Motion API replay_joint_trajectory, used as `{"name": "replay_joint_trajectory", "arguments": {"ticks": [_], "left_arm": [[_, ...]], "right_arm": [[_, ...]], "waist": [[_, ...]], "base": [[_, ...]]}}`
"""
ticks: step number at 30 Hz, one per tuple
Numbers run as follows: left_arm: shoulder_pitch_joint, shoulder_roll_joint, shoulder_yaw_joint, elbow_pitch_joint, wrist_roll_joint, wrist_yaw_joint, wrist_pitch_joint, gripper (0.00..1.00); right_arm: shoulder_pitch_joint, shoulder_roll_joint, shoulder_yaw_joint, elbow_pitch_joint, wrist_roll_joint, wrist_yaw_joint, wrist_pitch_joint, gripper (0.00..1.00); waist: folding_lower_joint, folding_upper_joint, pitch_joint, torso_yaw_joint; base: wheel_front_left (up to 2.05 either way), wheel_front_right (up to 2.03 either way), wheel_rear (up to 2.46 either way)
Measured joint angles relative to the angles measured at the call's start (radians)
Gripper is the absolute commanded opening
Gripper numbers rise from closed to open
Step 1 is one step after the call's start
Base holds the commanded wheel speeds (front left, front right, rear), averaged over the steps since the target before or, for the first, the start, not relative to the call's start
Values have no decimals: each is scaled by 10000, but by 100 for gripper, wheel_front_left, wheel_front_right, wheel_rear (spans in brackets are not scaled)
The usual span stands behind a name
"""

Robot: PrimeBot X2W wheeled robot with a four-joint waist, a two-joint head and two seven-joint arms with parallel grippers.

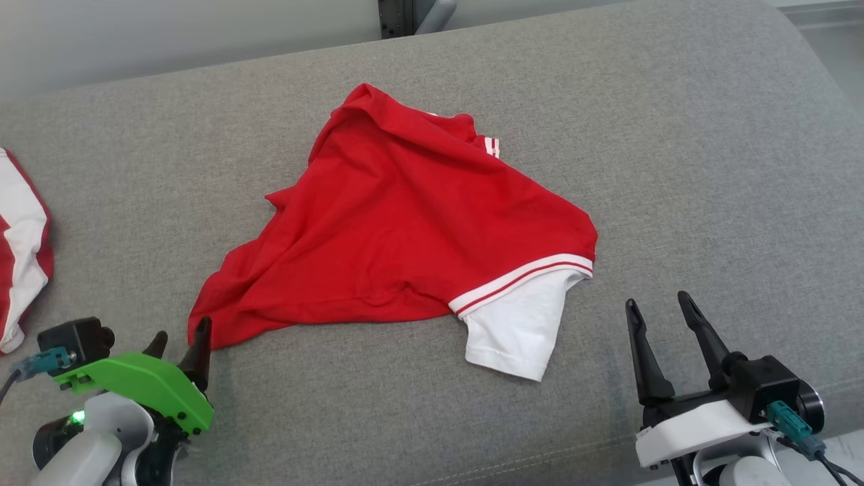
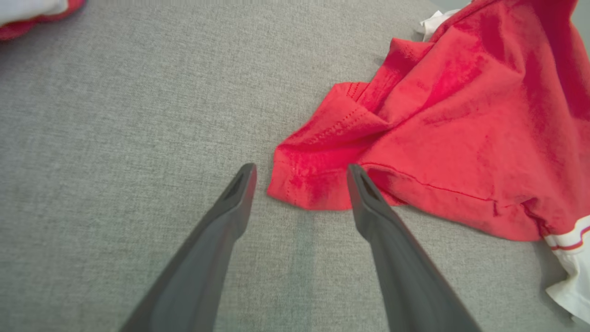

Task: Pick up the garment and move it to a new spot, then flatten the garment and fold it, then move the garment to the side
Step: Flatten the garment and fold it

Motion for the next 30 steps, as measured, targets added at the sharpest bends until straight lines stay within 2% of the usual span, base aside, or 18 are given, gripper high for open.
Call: {"name": "replay_joint_trajectory", "arguments": {"ticks": [4,8,9,10,13,14,15,23,30], "left_arm": [[-552,-186,-174,809,121,-198,192,100],[-861,-303,-428,1689,232,-362,422,79],[-941,-353,-464,1916,286,-405,418,79],[-1014,-389,-499,2098,309,-453,405,74],[-1184,-510,-495,2610,316,-677,253,32],[-1223,-556,-495,2748,316,-771,215,7],[-1261,-610,-512,2876,316,-859,190,0],[-1337,-872,-433,3373,345,-1371,-391,0],[-930,-965,10,3352,-8,-1430,-999,0]], "right_arm": [[-36,-25,84,40,2,0,0,100],[-40,-35,102,75,4,0,0,100],[-42,-35,100,77,4,0,0,100],[-43,-36,96,79,4,0,0,100],[-42,-36,94,81,6,0,0,100],[-42,-35,88,84,6,0,0,100],[-42,-35,79,90,6,0,0,100],[-13,-35,13,117,-21,0,0,100],[60,-44,40,125,-42,0,0,100]], "waist": [[0,0,33,-121],[0,0,62,-267],[0,0,75,-297],[0,0,84,-324],[0,0,95,-374],[0,0,94,-376],[0,0,89,-372],[0,0,-37,-212],[0,0,-148,4]], "base": [[0,0,0],[0,0,0],[0,0,0],[0,0,0],[0,0,0],[0,0,0],[0,0,0],[0,0,0],[0,0,0]]}}
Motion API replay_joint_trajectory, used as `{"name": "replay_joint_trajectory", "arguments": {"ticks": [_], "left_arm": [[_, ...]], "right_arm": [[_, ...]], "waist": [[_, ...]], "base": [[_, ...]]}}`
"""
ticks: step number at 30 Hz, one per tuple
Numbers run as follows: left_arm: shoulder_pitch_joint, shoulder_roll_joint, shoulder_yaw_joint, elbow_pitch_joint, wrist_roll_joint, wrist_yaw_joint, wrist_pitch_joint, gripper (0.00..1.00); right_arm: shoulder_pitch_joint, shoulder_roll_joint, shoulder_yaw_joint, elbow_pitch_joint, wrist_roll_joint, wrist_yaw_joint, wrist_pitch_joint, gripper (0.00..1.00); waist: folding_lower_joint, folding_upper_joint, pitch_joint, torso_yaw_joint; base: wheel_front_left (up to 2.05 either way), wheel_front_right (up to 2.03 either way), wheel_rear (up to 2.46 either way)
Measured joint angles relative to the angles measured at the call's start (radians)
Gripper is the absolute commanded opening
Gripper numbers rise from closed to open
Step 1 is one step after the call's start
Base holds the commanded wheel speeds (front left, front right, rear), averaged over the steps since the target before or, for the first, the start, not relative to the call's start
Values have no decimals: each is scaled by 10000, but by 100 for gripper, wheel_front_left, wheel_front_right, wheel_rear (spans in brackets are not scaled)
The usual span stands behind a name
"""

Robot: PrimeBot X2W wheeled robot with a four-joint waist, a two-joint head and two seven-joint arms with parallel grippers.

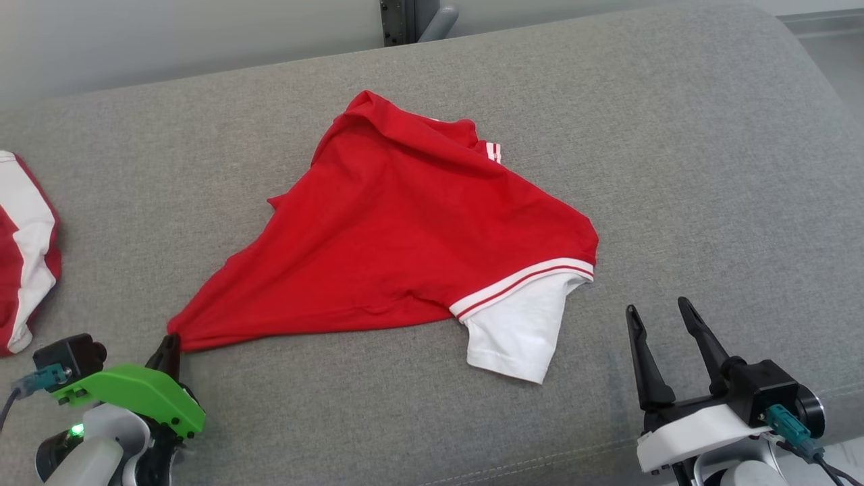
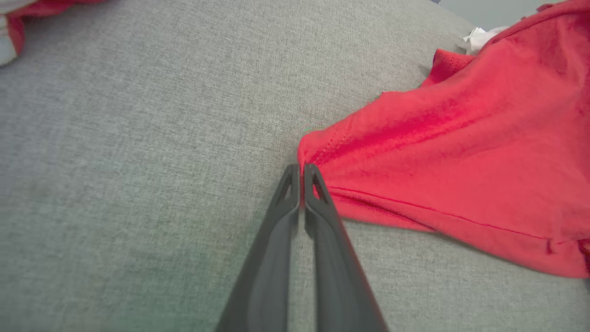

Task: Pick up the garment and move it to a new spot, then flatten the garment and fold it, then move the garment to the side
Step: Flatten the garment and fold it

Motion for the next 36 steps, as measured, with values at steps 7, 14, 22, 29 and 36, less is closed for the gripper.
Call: {"name": "replay_joint_trajectory", "arguments": {"ticks": [7,14,22,29,36], "left_arm": [[515,-169,94,-125,-173,-113,-337,0],[479,-336,336,-109,-251,31,-867,100],[746,-261,949,-1569,1152,512,-1592,100],[2508,-723,2127,-3969,3620,1133,-1636,100],[4224,-1659,3285,-5358,6059,894,-1649,100]], "right_arm": [[28,-59,-25,-4,-2,2,0,100],[31,-119,-15,-4,-2,0,0,100],[83,-217,-336,-401,-69,0,2,100],[304,-437,-805,-1024,-196,0,2,100],[860,-441,-1452,-1216,-257,2,0,100]], "waist": [[0,0,-33,224],[0,0,-57,386],[0,0,-157,598],[0,0,-443,901],[1,0,-842,1203]], "base": [[0,0,0],[0,0,0],[0,0,0],[0,0,0],[0,0,0]]}}
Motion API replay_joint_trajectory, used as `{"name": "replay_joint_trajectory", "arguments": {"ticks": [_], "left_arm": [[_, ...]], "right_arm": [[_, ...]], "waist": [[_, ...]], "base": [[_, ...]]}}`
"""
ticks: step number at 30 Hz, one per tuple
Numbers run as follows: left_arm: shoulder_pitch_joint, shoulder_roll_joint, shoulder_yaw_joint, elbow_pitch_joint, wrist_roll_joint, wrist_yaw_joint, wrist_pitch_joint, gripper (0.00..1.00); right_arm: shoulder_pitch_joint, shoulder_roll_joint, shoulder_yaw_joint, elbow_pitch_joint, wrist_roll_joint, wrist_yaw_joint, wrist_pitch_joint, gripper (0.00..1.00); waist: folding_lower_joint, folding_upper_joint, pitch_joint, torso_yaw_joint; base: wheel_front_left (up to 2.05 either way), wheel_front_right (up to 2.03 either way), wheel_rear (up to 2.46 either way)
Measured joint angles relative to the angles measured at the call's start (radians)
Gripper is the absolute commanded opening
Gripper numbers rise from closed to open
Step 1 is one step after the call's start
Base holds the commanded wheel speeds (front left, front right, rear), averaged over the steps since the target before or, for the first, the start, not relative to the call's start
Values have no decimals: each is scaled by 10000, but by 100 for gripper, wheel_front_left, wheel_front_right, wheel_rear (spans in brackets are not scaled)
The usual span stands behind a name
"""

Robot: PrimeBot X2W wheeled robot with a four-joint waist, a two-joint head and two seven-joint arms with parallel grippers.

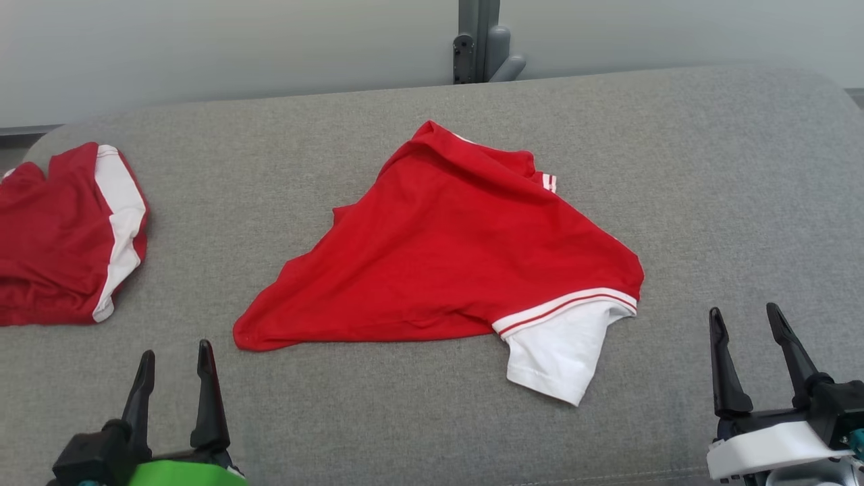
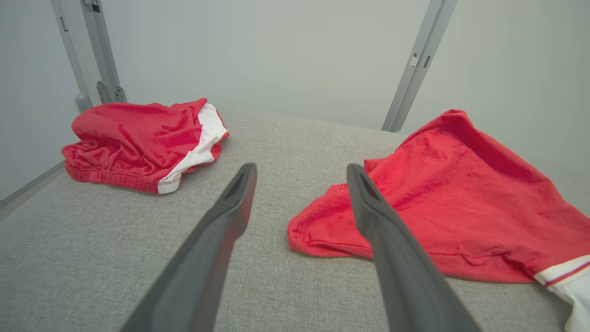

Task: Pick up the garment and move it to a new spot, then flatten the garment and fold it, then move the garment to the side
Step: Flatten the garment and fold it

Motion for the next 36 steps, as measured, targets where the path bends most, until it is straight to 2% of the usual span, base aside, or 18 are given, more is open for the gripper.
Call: {"name": "replay_joint_trajectory", "arguments": {"ticks": [4,8,12,16,19,24,36], "left_arm": [[645,-627,566,-347,1116,-449,-2,100],[1114,-1179,1175,-249,1810,-1145,0,100],[1434,-1557,1962,98,2382,-1783,-2,100],[1557,-1802,2383,523,2899,-2518,-2,100],[1555,-1964,2554,880,3112,-2892,-2,100],[1540,-2150,2846,1258,3346,-3208,-2,100],[1465,-2332,3066,1607,3555,-3402,-2,100]], "right_arm": [[244,94,-236,159,-4,-2,0,100],[447,198,-430,380,-13,-2,0,100],[653,267,-479,602,-52,0,0,100],[656,305,-558,732,-127,-2,0,100],[675,334,-523,834,-213,-2,0,100],[678,380,-412,976,-276,-2,0,100],[593,420,-180,1062,-286,-2,0,100]], "waist": [[0,0,-231,123],[0,0,-480,175],[0,0,-783,183],[0,1,-956,168],[0,0,-987,161],[0,0,-1022,112],[0,0,-1000,105]], "base": [[0,0,0],[0,0,0],[0,0,0],[0,0,0],[0,0,0],[0,0,0],[0,0,0]]}}
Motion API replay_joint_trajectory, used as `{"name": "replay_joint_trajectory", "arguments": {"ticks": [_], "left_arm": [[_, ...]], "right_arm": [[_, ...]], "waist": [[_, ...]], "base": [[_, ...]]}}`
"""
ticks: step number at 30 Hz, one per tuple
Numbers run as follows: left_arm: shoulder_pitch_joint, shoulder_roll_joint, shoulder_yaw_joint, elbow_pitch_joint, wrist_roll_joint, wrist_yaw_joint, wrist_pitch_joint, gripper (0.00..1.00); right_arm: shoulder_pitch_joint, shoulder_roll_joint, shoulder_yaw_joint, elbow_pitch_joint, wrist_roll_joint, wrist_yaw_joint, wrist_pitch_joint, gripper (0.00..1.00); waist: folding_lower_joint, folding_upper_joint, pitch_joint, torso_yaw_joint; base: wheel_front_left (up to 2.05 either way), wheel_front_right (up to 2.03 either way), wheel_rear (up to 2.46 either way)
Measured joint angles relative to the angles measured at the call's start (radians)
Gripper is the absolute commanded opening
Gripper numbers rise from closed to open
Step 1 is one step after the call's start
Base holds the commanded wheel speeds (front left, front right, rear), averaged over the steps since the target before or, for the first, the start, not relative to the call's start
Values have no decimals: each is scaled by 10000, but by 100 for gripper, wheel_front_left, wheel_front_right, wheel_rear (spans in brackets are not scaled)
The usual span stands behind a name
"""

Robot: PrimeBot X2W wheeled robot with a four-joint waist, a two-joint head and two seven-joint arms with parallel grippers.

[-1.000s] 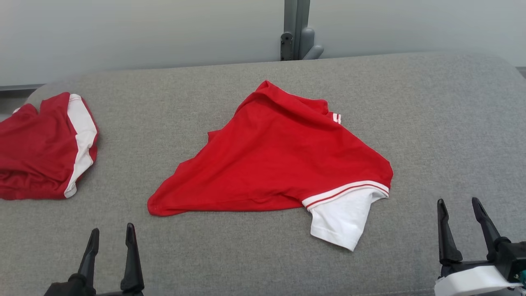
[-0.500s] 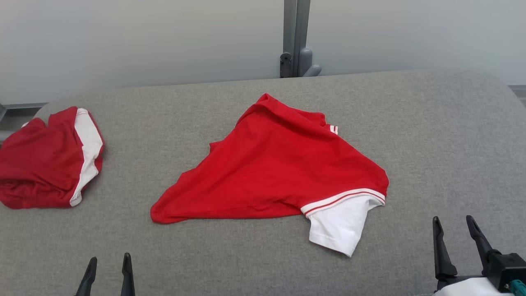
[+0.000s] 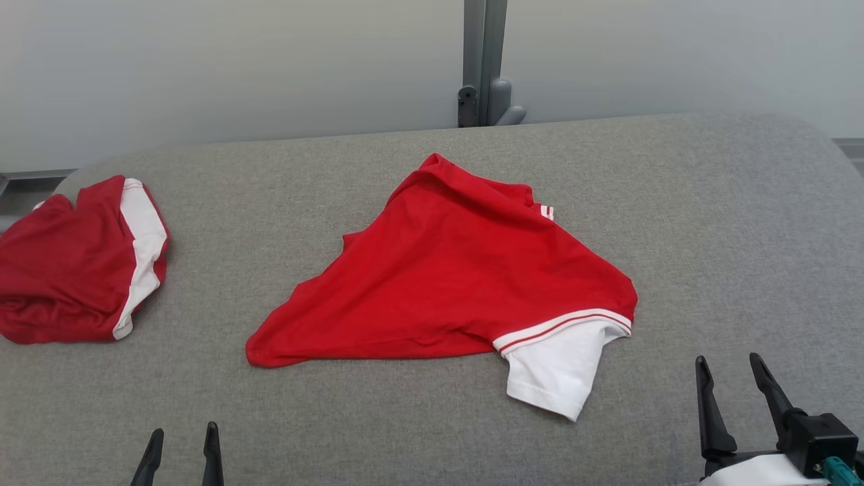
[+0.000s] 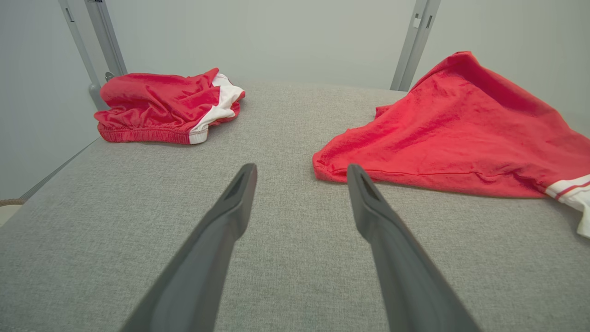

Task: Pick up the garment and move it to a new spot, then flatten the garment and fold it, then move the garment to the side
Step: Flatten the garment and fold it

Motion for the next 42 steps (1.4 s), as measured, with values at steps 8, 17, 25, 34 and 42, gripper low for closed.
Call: {"name": "replay_joint_trajectory", "arguments": {"ticks": [8,17,25,34,42], "left_arm": [[-312,86,-6,79,40,-29,0,100],[-1983,941,-671,253,-228,-40,1476,100],[-3731,1327,-1011,746,-669,-44,3085,100],[-5099,1597,-1787,2368,-1185,-44,3411,100],[-5514,1739,-2284,3267,-1908,-44,3568,100]], "right_arm": [[-327,-119,525,-401,479,0,0,100],[-1224,-826,1685,-1356,1528,6,2220,100],[-1676,-537,1628,-968,1530,2,4249,100],[-2276,-54,2347,251,1879,2,4566,100],[-2601,4,2627,704,2025,2,4487,100]], "waist": [[0,0,105,16],[0,0,746,-4],[0,0,1798,-17],[1,0,3041,-136],[1,0,3228,-274]], "base": [[0,0,0],[0,0,0],[0,0,0],[0,0,0],[0,0,0]]}}
